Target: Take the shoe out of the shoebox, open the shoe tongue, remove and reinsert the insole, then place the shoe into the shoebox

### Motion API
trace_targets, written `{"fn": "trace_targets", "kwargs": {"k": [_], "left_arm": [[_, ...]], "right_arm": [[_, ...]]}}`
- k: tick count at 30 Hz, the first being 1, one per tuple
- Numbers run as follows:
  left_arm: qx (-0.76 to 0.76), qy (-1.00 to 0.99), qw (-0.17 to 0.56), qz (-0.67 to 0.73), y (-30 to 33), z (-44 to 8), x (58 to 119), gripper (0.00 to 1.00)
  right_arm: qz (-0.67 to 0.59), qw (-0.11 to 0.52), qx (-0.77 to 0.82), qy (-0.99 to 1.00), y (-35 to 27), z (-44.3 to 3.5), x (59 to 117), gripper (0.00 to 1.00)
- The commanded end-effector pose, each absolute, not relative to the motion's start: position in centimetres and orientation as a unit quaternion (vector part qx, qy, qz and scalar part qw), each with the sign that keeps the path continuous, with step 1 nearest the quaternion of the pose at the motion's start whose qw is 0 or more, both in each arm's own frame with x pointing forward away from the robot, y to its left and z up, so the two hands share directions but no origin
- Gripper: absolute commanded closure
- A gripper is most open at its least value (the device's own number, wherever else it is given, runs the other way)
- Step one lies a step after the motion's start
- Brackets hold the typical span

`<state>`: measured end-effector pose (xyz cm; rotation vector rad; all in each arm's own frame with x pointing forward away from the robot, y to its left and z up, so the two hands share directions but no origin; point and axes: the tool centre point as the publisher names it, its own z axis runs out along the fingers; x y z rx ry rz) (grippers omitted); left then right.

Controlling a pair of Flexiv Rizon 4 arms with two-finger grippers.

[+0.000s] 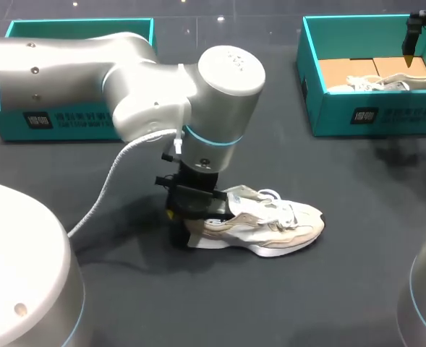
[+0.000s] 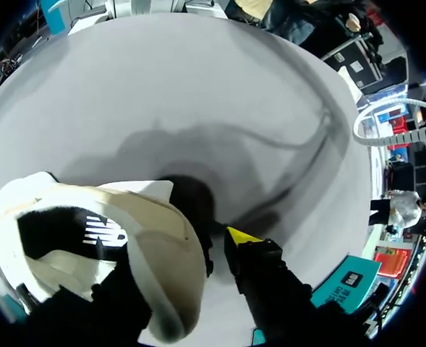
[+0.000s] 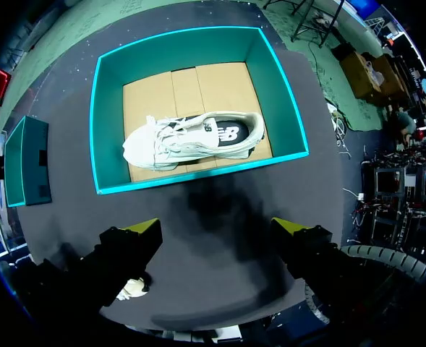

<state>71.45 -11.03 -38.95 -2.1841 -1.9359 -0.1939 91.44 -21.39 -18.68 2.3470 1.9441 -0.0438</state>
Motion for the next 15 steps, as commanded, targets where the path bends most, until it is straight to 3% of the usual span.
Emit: {"fn": "trace_targets", "kwargs": {"k": [1,3,4,15], "left_arm": [[-0.745,-0.658,0.090,-0.058,-10.3,-37.9,71.0,0.21],[-0.745,-0.660,0.078,-0.055,-10.3,-37.1,70.9,0.03],[-0.745,-0.661,0.072,-0.048,-10.3,-36.6,70.9,0.00],[-0.697,-0.717,-0.017,0.031,-10.0,-29.6,69.1,0.00]], "right_arm": [[-0.014,0.047,0.769,0.637,-21.4,-18.7,91.4,0.00],[-0.014,0.047,0.769,0.637,-21.4,-18.7,91.4,0.00],[-0.014,0.047,0.769,0.637,-21.4,-18.7,91.4,0.00],[-0.014,0.047,0.769,0.637,-21.4,-18.7,91.4,0.00]]}}
